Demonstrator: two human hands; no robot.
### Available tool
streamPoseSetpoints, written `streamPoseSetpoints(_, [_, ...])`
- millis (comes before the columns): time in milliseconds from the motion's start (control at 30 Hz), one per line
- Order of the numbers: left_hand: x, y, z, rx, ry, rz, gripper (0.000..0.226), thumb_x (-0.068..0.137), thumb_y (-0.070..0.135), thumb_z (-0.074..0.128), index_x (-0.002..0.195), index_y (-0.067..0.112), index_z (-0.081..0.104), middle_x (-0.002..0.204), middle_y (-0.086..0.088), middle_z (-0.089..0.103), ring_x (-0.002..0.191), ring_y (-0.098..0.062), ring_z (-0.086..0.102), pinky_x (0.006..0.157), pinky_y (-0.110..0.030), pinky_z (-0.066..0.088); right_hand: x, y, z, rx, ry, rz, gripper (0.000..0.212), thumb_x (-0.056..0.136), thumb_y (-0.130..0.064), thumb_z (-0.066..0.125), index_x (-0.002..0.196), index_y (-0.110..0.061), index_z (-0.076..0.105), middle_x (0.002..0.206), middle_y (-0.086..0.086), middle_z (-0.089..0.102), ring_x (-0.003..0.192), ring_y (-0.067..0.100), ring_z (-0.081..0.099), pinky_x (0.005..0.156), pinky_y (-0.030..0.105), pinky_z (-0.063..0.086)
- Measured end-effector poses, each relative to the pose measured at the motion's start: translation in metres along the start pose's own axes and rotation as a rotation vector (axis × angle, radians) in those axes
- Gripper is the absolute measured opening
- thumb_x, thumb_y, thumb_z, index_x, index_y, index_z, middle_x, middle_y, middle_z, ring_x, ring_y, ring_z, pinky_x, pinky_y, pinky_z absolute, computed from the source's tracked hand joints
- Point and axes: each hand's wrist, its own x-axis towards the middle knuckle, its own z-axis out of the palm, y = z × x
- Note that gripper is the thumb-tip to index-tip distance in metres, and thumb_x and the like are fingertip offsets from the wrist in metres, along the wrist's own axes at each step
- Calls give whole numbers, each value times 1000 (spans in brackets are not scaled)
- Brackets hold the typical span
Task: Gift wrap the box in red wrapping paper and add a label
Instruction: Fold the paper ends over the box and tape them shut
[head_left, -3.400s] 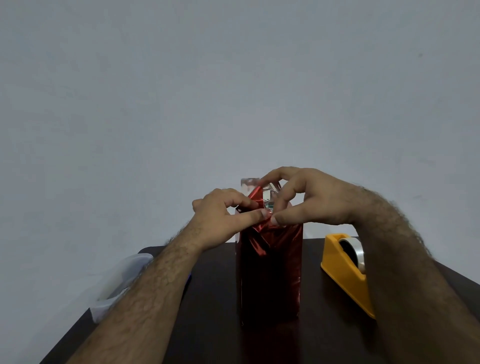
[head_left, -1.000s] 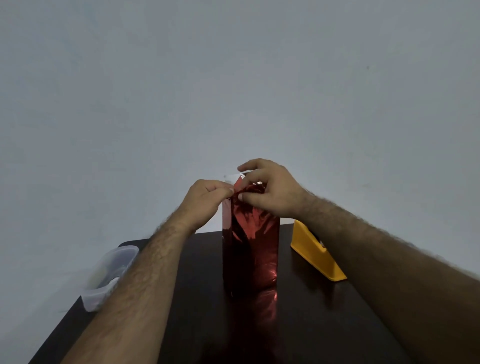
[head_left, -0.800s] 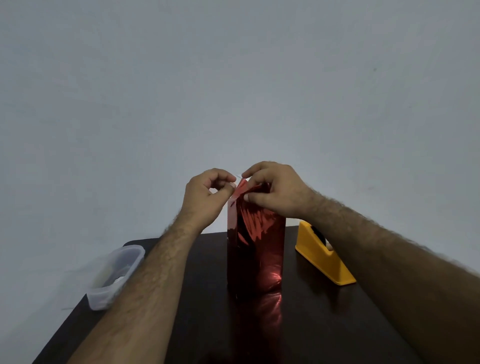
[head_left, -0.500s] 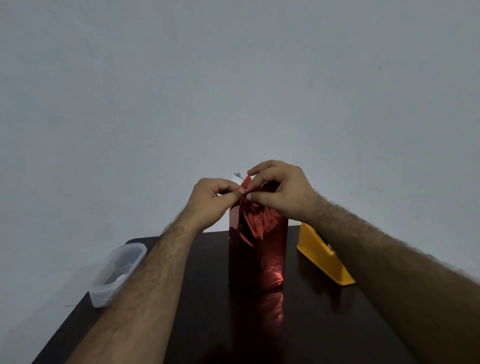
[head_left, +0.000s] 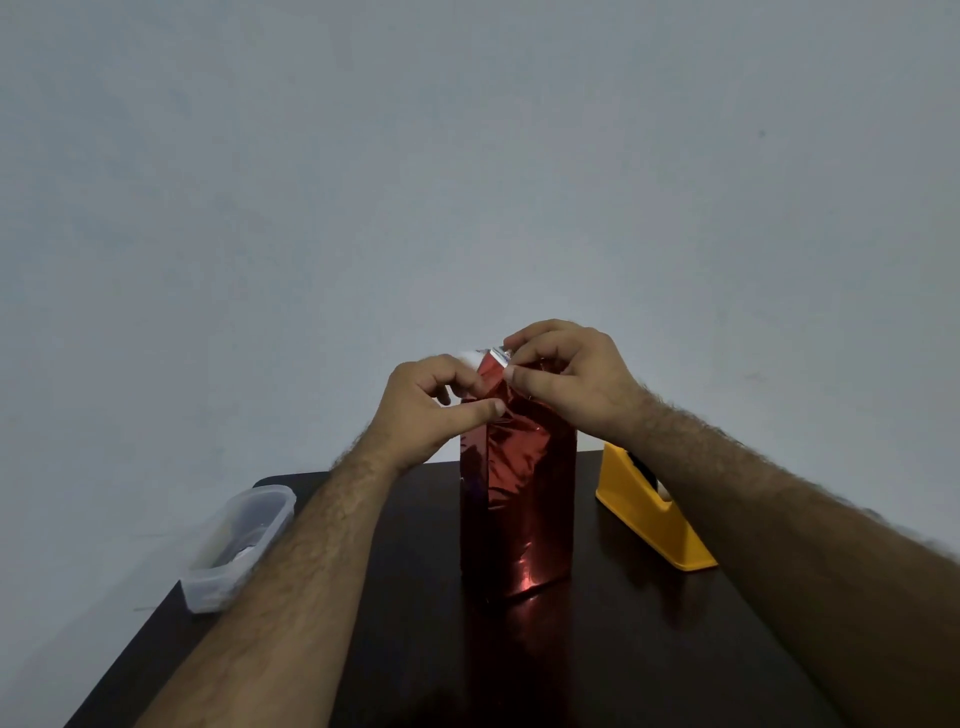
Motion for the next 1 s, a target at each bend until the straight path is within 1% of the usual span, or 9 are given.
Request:
streamPoseSetpoints(133, [0, -1, -3, -15, -79, -30, 11, 84, 22, 87, 87, 13, 81, 91, 1, 79, 91, -20, 71, 86, -43, 53, -2, -2, 2, 1, -7, 6, 5, 87, -15, 83, 87, -20, 84, 113, -14, 73, 108, -1, 66, 84, 12, 50])
streamPoseSetpoints(300, [3, 8, 1, -137, -74, -231, 26, 104, 17, 65, 91, 5, 83, 98, -1, 81, 101, -7, 73, 95, -24, 46, -5, -3, 1, 45, -1, 16, 11, 85, -13, 84, 81, -23, 84, 114, -11, 73, 105, 3, 69, 81, 15, 55])
streamPoseSetpoints(367, [4, 7, 4, -173, -54, -250, 17, 99, 13, 73, 90, 1, 82, 97, -6, 81, 100, -13, 75, 98, -24, 50, -6, -3, 1, 39, -3, 20, 9, 85, -13, 84, 82, -21, 84, 115, -12, 73, 103, 4, 69, 77, 14, 54])
streamPoseSetpoints(500, [5, 3, 7, -198, -36, -271, 12, 90, 14, 84, 87, 3, 82, 96, -10, 80, 102, -25, 77, 104, -37, 55, -10, 0, 0, 31, -23, 23, 6, 85, -14, 85, 83, -19, 85, 115, -13, 72, 104, 2, 68, 75, 13, 52])
streamPoseSetpoints(633, [7, 8, 10, -208, 1, -311, 8, 95, 10, 78, 93, 4, 84, 96, -9, 82, 102, -20, 78, 97, -29, 56, -10, 0, -2, 25, -8, -8, 5, 83, -14, 85, 83, -19, 85, 115, -14, 72, 106, 4, 69, 80, 19, 56])
streamPoseSetpoints(700, [6, 7, 10, -193, -2, -309, 6, 93, 9, 80, 93, 4, 83, 96, -9, 82, 102, -23, 78, 97, -31, 58, -10, 1, -3, -7, 5, -48, 4, 82, -17, 83, 81, -20, 85, 116, -15, 71, 109, 4, 67, 83, 22, 56])
streamPoseSetpoints(833, [6, 6, 10, -203, -25, -294, 6, 94, 7, 79, 99, 6, 83, 100, -8, 82, 105, -25, 77, 100, -32, 59, -10, 3, -4, -6, 44, -86, 5, 75, -30, 80, 78, -32, 82, 118, -18, 71, 119, 6, 63, 93, 39, 56])
streamPoseSetpoints(967, [6, 5, 8, -159, -61, -296, 5, 95, 9, 78, 92, 9, 83, 97, -1, 81, 101, -13, 76, 102, -33, 54, -13, -1, -9, -178, -58, -187, 50, 62, -48, 90, 110, -40, 78, 135, -16, 62, 133, 3, 52, 107, 42, 48])
streamPoseSetpoints(1000, [5, 5, 7, -153, -68, -297, 6, 95, 9, 78, 91, 8, 82, 96, 0, 81, 100, -12, 75, 102, -33, 53, -12, -1, -9, -264, -79, -211, 53, 61, -53, 89, 111, -42, 77, 139, -17, 59, 139, 4, 47, 112, 48, 43])
